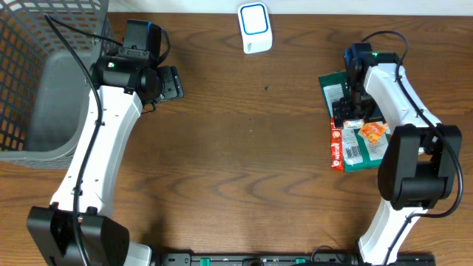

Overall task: Scan the item barcode
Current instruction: 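Carry the tissue pack right and lower it onto the gloves pack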

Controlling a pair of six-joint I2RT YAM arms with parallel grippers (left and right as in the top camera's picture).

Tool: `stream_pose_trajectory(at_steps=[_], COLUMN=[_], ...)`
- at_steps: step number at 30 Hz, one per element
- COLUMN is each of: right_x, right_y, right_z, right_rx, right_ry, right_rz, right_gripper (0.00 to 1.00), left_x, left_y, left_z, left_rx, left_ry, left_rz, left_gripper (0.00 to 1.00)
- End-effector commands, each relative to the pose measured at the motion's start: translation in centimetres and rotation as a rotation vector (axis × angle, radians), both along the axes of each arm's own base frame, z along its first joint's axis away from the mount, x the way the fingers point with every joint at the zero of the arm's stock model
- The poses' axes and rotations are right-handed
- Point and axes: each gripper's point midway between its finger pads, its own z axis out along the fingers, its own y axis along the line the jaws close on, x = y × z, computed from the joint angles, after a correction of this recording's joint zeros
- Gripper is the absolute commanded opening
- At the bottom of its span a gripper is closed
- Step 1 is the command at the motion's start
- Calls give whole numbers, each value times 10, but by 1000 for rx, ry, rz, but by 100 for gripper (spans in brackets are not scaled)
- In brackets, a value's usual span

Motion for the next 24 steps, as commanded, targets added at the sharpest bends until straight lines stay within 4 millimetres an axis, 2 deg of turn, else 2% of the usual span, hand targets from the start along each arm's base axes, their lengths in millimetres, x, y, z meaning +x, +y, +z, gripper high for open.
stream_pose_trajectory(at_steps=[1,5,24], right_x=[15,17,16], right_y=[10,26,26], right_z=[22,20,19], right_rx=[36,130,132], right_ry=[-86,-99,-91], right_rz=[4,0,-1], right_gripper=[99,99,99], left_x=[-3,-3,-3], left_y=[5,5,5], left_z=[10,10,10], left_rx=[17,17,17], left_ry=[-24,-24,-24], left_rz=[6,6,6], left_gripper=[81,80,81])
